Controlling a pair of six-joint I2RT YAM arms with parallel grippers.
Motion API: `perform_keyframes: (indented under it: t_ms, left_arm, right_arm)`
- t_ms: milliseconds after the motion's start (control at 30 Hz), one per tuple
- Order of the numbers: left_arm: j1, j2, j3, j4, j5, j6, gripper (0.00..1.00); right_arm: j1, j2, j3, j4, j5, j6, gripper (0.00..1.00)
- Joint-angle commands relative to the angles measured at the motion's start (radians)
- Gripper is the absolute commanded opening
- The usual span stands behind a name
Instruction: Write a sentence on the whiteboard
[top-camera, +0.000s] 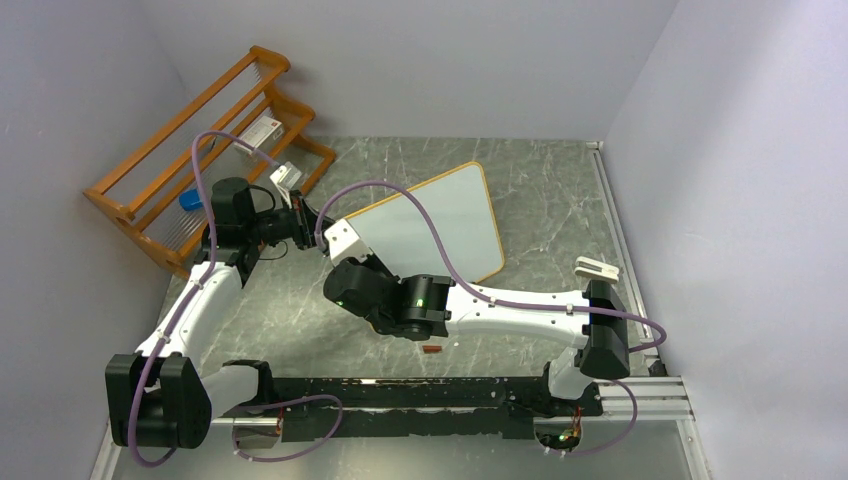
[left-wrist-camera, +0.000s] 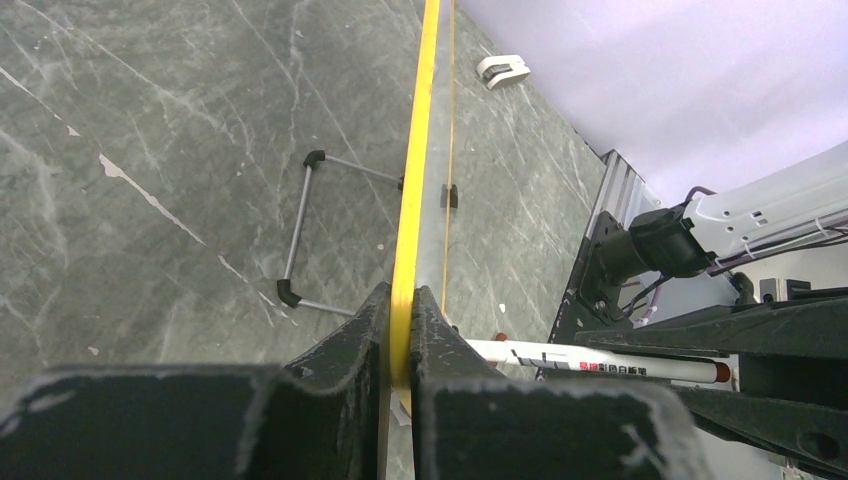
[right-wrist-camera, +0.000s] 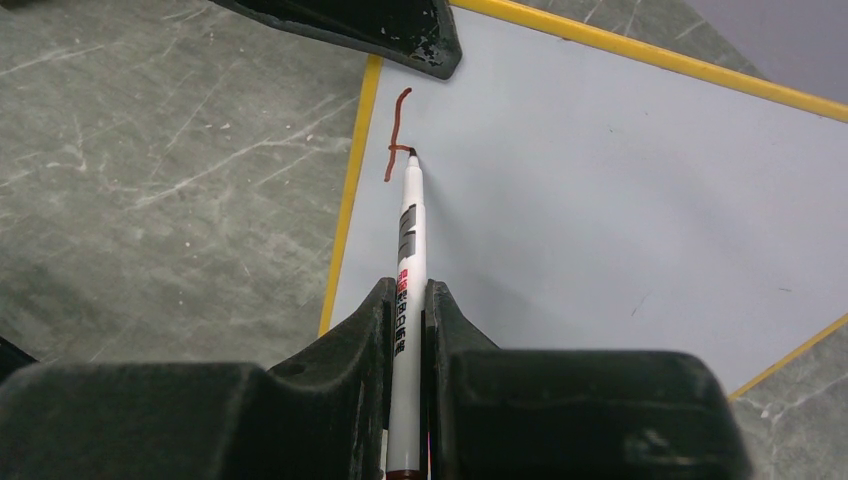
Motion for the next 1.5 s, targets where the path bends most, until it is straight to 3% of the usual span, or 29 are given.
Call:
perform_keyframes:
  t_ms: [0, 1467]
  left_arm:
    - [-0.004, 0.006, -0.021, -0.034, -0.002, 0.029, 0.05]
    - [-0.004, 0.01, -0.021, -0.03, 0.0, 0.027, 0.05]
  right_arm:
    - [-0.015, -0.018, -0.007, -0.015, 0.05, 0.022, 0.0]
    - [-0.034, -0.032, 0.022, 0.063, 0.027, -0.038, 0.0]
